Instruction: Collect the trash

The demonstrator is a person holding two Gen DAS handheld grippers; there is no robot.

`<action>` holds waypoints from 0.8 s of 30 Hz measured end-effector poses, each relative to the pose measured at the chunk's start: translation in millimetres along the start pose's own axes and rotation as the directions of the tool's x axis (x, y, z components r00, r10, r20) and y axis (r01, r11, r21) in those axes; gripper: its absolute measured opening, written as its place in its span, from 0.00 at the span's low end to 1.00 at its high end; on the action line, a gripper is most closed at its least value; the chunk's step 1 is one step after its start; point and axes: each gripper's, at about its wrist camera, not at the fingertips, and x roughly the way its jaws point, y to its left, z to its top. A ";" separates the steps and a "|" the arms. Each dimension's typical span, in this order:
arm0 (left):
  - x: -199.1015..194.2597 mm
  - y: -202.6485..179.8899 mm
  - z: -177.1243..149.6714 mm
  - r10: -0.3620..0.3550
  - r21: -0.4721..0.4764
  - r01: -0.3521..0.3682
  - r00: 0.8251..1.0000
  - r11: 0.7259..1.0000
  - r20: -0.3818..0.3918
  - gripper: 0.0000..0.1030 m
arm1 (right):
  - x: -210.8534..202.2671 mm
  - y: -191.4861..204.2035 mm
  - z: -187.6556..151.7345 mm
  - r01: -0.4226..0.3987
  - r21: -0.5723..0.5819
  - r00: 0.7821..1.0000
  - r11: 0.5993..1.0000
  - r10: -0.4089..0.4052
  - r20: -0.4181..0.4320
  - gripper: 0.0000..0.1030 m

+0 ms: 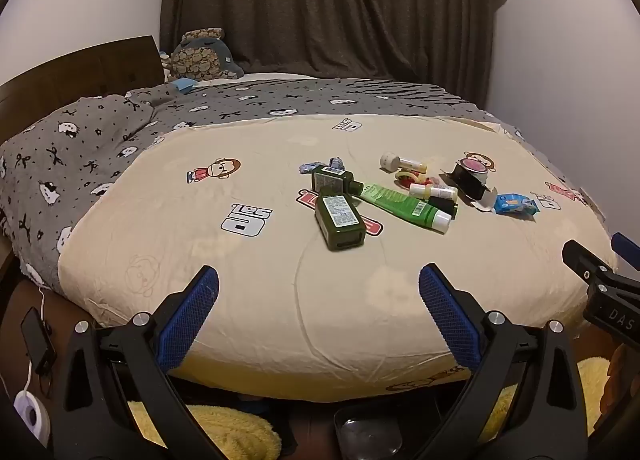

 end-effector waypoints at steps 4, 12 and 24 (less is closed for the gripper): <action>0.0 -0.5 -0.2 0.009 0.011 -0.009 1.000 1.000 0.000 0.92 | 0.1 0.1 -0.6 -0.003 0.002 1.000 1.000 0.003 0.002 0.97; 0.2 -1.1 -0.2 0.009 0.014 -0.009 1.000 1.000 -0.001 0.92 | -1.2 -0.4 -0.3 -0.004 -0.001 1.000 1.000 0.004 0.001 0.97; -5.0 -5.9 3.0 0.006 0.012 -0.006 1.000 1.000 0.004 0.92 | -6.0 3.6 1.4 -0.006 -0.003 1.000 1.000 0.006 0.016 0.97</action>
